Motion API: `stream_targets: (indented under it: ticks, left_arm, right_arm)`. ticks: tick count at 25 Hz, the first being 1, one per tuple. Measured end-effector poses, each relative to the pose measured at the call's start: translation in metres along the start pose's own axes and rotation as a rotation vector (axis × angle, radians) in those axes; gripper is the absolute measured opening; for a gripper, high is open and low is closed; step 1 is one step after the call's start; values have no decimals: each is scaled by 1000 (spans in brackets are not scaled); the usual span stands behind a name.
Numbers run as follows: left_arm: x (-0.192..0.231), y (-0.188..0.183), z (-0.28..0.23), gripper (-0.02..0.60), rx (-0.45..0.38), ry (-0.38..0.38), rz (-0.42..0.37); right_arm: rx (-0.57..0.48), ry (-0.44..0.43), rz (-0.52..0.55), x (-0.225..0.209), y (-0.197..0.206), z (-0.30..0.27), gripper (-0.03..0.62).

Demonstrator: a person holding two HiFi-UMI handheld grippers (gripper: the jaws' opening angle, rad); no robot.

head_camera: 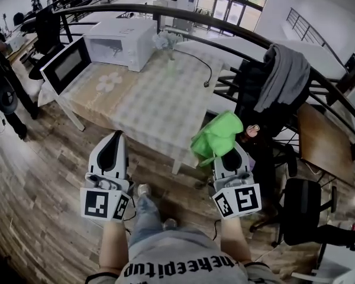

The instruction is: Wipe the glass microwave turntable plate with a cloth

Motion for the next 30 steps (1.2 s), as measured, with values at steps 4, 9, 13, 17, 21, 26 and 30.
stream_targets:
  ticks: [4,9,13,17,21,26,30]
  left_arm:
    - [19,10,-28,11,-3,27,6]
    - [50,22,-67,11,-4,67,2]
    - [82,28,-101,11,-16,92,7]
    - [112,34,-132,11,-19,116,13]
    - [139,40,-159,11,-19,147,14]
    - [170,48,-183,11,-21,178,22]
    - [192,57,-202,11,-18,200,33]
  right_arm:
    - [4,28,1,-5,5,-27,64]
    - [0,58,8,-6,11,-72,64]
    - [-5,78,14,-3,15,-112,64]
    - [-6,101,17,0,19,-149,64]
    - [-7,124,16,5,23,-183,64]
    - [-7,147,18,14,30,-217,64]
    - [3,169,18,20,37,-240,64]
Point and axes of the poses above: the fingertips, and each gripper's own axes: z backward along the fingers, x to its left, y out of its underside, the point moved 3 cm from there along z, backward along the fingers, and after that the axes turned 12 degrees about y, right-handed, at the moved point
